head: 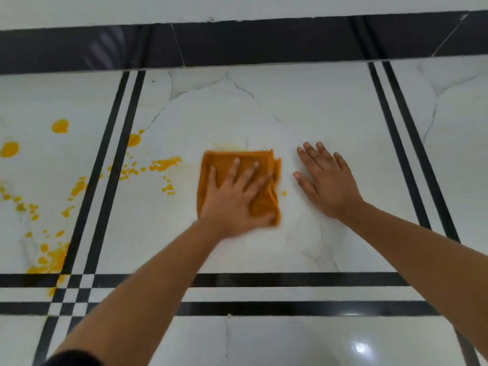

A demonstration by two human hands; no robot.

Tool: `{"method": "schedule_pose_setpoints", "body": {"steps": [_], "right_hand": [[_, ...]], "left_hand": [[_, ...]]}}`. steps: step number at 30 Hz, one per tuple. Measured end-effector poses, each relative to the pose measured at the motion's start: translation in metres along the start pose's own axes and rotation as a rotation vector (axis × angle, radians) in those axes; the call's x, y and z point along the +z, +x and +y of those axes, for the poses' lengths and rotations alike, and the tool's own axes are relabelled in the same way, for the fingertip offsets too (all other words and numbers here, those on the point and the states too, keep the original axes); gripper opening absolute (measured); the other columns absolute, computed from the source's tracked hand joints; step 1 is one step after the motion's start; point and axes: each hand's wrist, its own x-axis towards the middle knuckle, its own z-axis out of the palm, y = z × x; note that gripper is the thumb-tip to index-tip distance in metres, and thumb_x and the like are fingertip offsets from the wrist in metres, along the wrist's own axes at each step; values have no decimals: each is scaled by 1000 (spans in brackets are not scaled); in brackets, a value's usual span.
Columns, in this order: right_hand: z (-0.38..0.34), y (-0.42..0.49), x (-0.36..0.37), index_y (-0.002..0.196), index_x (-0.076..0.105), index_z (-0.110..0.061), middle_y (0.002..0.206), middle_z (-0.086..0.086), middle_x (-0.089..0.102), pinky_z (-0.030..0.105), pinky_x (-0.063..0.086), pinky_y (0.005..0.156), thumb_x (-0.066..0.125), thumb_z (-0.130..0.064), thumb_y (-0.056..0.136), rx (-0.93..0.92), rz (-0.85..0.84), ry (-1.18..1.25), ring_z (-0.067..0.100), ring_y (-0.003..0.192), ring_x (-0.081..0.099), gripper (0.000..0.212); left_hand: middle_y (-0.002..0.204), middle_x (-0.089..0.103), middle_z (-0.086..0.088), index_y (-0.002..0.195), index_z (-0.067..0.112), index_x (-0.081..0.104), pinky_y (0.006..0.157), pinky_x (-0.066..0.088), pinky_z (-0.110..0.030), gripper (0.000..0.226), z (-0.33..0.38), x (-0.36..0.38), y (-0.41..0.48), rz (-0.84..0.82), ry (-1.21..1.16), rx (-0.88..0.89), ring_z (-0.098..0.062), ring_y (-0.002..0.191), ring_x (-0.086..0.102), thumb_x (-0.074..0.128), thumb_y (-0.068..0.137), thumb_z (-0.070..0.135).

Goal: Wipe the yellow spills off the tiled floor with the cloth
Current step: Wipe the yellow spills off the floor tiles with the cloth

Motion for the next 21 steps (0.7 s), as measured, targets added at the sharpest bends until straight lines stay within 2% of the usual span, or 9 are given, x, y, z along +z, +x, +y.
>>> {"method": "schedule_pose_setpoints", "body": {"steps": [3,4,5,8,10,13,15,18,21], "right_hand": [[2,-12,5,149,18,-25,157,-5,16,34,3,115,3,-59,83,3,-3,6,14,145,8,75],[6,-14,6,149,17,-26,157,-5,16,34,2,115,3,-59,83,15,0,5,14,145,7,75],[9,-16,6,149,15,-26,157,-5,15,33,1,115,2,-59,83,27,-3,15,14,145,7,75],[15,-22,4,149,13,-26,157,-4,12,32,-1,114,1,-59,83,32,-22,47,14,146,4,75],[14,-27,3,149,13,-24,158,-4,11,30,-3,114,-1,-58,82,33,-23,52,14,146,3,77],[4,-34,-1,149,19,-20,158,-2,13,29,-3,113,-1,-59,81,67,-39,108,14,146,3,80],[-10,-32,-3,146,30,-18,156,1,20,29,1,114,8,-60,85,76,-15,181,16,145,11,77],[-35,-22,-8,134,49,-17,143,5,41,34,22,108,21,-66,86,133,17,241,23,132,33,74],[-64,-5,-15,127,51,-16,128,7,47,40,31,95,41,-63,87,299,-36,239,27,120,38,63]], "left_hand": [[157,-5,5,146,38,1,107,-5,-64,86,-12,-11,45,23,-173,-395,-29,142,-13,26,74,78],[157,-7,4,146,37,-1,106,-7,-64,86,-1,-11,50,32,-195,-436,-30,142,-15,25,75,78],[157,-9,2,146,36,-4,106,-8,-65,87,12,-10,43,28,-171,-386,-31,141,-16,23,74,79],[155,-18,2,142,39,-17,106,-12,-64,87,47,1,-10,-31,-36,22,-30,139,-23,15,74,81],[155,-19,4,141,41,-18,107,-10,-64,87,40,3,-12,-46,8,119,-28,139,-25,16,73,81],[157,-11,5,145,39,-9,107,-8,-62,87,25,-3,27,4,-33,-105,-27,142,-16,21,74,79],[157,-8,3,146,34,-6,108,-6,-62,87,27,-3,37,44,-89,-237,-27,143,-13,20,76,78],[157,-5,4,147,28,-8,110,-9,-56,90,31,0,16,52,-142,-169,-21,143,-12,23,76,76],[157,4,4,148,24,-1,113,-9,-42,90,16,-6,-8,93,-406,-139,-11,143,-5,30,74,66]]}}
